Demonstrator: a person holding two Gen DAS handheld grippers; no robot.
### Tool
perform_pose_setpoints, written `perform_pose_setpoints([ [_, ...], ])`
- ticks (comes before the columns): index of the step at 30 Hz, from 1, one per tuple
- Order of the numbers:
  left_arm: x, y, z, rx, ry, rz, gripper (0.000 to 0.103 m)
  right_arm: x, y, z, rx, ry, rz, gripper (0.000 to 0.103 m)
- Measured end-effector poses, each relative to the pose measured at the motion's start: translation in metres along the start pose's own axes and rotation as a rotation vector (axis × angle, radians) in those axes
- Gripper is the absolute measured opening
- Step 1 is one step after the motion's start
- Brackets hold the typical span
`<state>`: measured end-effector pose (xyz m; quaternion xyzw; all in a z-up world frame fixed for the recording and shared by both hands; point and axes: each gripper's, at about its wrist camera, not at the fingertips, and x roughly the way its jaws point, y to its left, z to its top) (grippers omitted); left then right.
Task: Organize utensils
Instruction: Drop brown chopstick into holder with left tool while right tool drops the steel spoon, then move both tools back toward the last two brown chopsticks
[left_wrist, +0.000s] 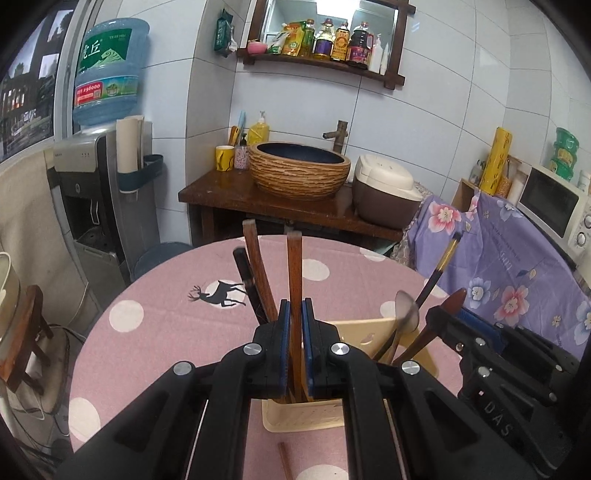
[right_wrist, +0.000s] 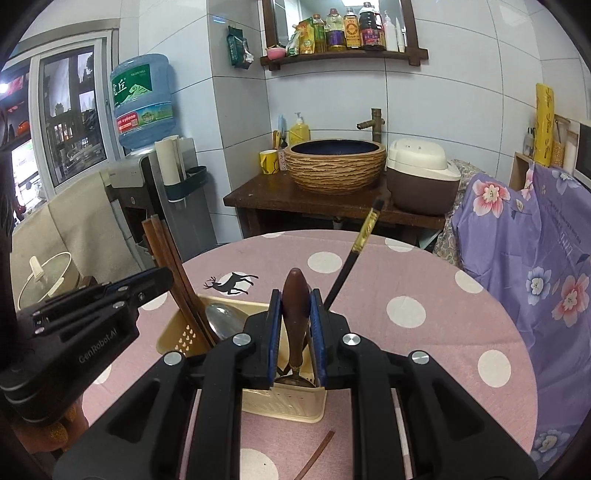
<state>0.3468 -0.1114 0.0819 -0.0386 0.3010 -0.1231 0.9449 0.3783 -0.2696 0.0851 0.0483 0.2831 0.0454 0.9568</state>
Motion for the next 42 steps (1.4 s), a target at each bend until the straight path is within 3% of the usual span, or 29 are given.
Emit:
perform_pose_setpoints([
  [3,0.003,0.001,-0.004,-0.011,0.025,-0.026,0.009,0.002,-0.001,-0.008,-0.005,-0.014,0.011,0.017],
  [4,0.002,0.001,-0.006,-0.012,0.034,-0.032,0.017,0.000,-0.002,-0.011,-0.011,-0.024,0.005,0.020],
  [5,-0.001,0.002,-0.008,-0.014,0.032,-0.035,0.025,-0.003,-0.002,-0.014,-0.011,-0.037,-0.002,0.028],
  [6,-0.005,0.003,-0.010,-0.019,0.021,-0.038,0.049,-0.007,-0.004,-0.018,-0.003,-0.050,-0.007,0.034],
  [7,-0.014,0.006,-0.014,-0.029,-0.004,-0.040,0.063,-0.014,-0.006,-0.021,0.008,-0.066,-0.008,0.043],
  [9,-0.029,0.011,-0.024,-0.034,-0.046,-0.027,0.066,-0.027,-0.006,-0.030,0.013,-0.088,-0.013,0.045],
  [13,-0.045,0.018,-0.055,-0.005,-0.041,0.015,0.074,-0.044,-0.006,-0.061,-0.004,-0.028,-0.080,0.045],
  [19,-0.060,0.046,-0.119,-0.056,0.011,0.103,0.076,-0.042,0.006,-0.143,0.025,0.174,-0.099,0.044],
  [24,-0.064,0.062,-0.159,-0.102,0.071,0.131,0.076,-0.033,0.025,-0.200,0.082,0.314,-0.086,0.044],
  [31,-0.070,0.065,-0.180,-0.078,0.088,0.152,0.076,-0.021,0.051,-0.226,0.072,0.390,-0.125,0.035],
  [34,-0.075,0.068,-0.184,-0.083,0.087,0.148,0.076,-0.021,0.054,-0.227,0.055,0.378,-0.177,0.026],
  [42,-0.074,0.067,-0.193,-0.094,0.111,0.123,0.076,-0.033,0.039,-0.224,0.058,0.370,-0.159,0.003],
])
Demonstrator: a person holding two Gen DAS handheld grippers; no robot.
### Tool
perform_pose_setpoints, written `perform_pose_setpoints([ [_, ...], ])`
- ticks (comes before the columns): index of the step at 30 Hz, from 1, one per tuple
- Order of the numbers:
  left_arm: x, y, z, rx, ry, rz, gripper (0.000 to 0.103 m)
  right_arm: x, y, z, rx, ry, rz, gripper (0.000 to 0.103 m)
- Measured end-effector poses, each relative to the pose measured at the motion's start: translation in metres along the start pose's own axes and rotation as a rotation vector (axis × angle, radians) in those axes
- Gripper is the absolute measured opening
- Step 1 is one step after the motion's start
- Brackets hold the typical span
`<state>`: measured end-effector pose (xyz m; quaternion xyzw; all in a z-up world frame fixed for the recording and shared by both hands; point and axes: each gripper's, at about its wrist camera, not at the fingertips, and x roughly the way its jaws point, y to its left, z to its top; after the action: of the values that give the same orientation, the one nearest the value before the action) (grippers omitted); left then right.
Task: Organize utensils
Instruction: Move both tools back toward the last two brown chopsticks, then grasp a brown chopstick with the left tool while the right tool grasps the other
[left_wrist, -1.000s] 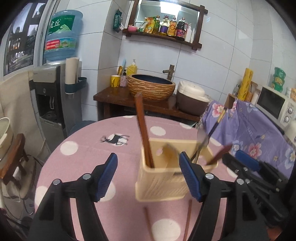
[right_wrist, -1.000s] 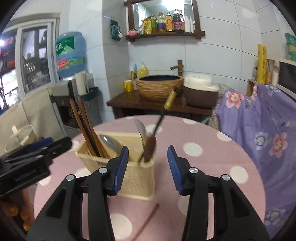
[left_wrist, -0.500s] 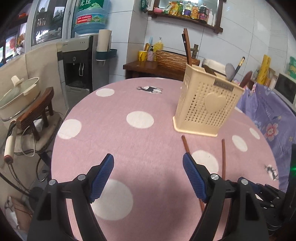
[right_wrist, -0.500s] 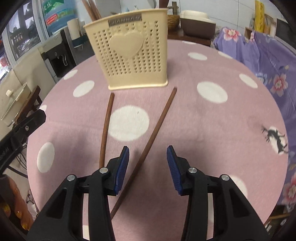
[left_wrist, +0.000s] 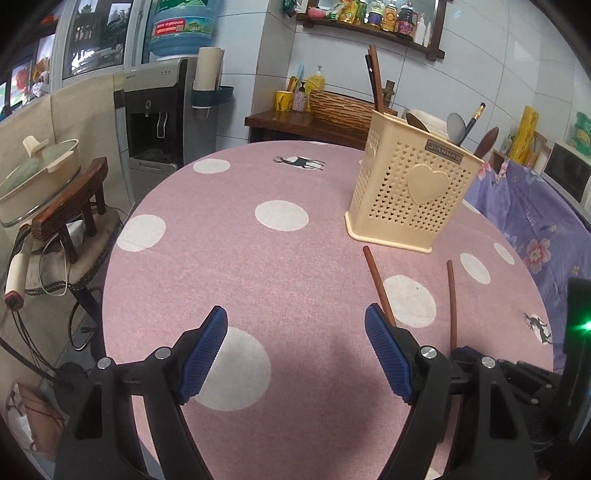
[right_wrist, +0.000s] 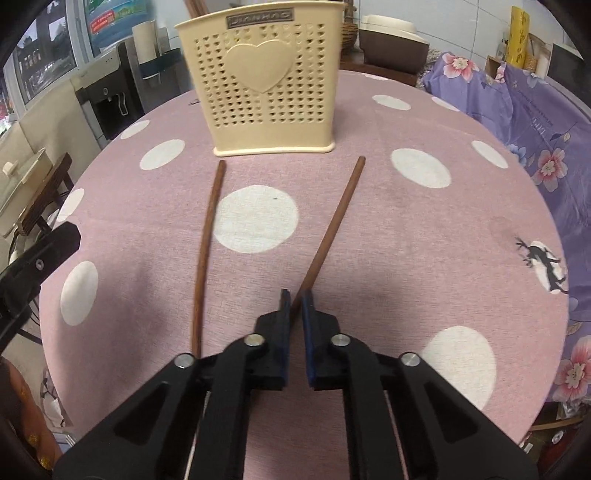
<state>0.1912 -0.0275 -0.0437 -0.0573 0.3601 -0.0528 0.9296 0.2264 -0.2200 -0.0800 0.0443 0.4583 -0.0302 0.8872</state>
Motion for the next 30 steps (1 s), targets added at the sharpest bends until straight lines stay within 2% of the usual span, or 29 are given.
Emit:
perform_pose_setpoints([
  [5,0.004,-0.006,-0.005,0.012,0.026,-0.019,0.076,-0.001,-0.039,-0.006,0.063,0.033,0.010,0.002],
  [7,0.006,-0.011,-0.006,0.017,0.036,-0.031,0.076,-0.006,-0.057,-0.010,0.126,0.024,0.053,0.002],
  [10,0.010,-0.021,-0.010,0.034,0.054,-0.049,0.076,-0.014,-0.070,-0.012,0.176,-0.014,0.054,0.002],
  [15,0.022,-0.046,-0.015,0.103,0.088,-0.061,0.076,-0.018,-0.071,-0.012,0.192,-0.032,0.068,0.003],
  [19,0.035,-0.061,-0.021,0.130,0.148,-0.085,0.070,-0.016,-0.073,-0.013,0.200,-0.028,0.065,0.004],
  [25,0.041,-0.075,-0.033,0.181,0.175,-0.059,0.068,-0.017,-0.074,-0.014,0.207,-0.037,0.055,0.007],
  [26,0.041,-0.077,-0.035,0.193,0.174,-0.047,0.064,-0.017,-0.074,-0.014,0.208,-0.039,0.058,0.015],
  [27,0.041,-0.078,-0.038,0.209,0.173,-0.030,0.054,-0.018,-0.073,-0.013,0.209,-0.044,0.059,0.025],
  [28,0.040,-0.079,-0.040,0.238,0.155,-0.001,0.044,-0.019,-0.073,-0.014,0.211,-0.051,0.059,0.030],
  [29,0.040,-0.079,-0.041,0.254,0.149,-0.001,0.041,-0.020,-0.072,-0.014,0.213,-0.060,0.061,0.037],
  [30,0.039,-0.078,-0.041,0.264,0.149,-0.003,0.032,-0.021,-0.071,-0.013,0.213,-0.065,0.061,0.040],
])
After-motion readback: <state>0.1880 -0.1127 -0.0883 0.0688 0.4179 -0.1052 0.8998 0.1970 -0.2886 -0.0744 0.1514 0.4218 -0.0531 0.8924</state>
